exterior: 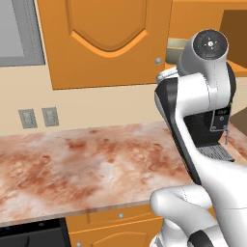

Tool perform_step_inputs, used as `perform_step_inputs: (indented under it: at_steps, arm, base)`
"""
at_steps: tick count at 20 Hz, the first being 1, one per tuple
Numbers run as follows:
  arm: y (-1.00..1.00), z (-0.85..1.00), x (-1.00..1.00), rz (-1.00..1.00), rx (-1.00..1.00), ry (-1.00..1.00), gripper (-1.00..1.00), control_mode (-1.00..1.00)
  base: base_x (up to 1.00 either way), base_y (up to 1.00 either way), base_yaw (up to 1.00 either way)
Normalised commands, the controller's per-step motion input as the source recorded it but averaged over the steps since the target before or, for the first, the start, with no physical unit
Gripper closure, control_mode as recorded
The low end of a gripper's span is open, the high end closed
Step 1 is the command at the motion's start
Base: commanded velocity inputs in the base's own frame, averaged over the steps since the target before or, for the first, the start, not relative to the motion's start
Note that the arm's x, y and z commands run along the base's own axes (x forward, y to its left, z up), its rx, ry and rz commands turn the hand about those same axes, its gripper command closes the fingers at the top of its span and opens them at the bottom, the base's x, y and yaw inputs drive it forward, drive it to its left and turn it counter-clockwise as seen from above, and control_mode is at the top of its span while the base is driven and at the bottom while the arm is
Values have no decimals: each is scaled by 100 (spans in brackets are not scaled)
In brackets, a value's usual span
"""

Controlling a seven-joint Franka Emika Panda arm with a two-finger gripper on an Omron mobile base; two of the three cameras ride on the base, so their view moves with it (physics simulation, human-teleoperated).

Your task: Move the bowls from the cabinet to the plates on the dining table.

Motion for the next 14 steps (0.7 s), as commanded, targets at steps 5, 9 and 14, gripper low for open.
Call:
perform_step_inputs:
  at_steps: [5,9,14]
  arm:
    - [12,0,31,1,1,0,-100,-100]
    - [11,0,32,1,1,0,-100,-100]
    - [12,0,30,1,1,0,-100,-100]
  base:
    - [0,0,0]
    - [0,0,0]
    - [0,0,0]
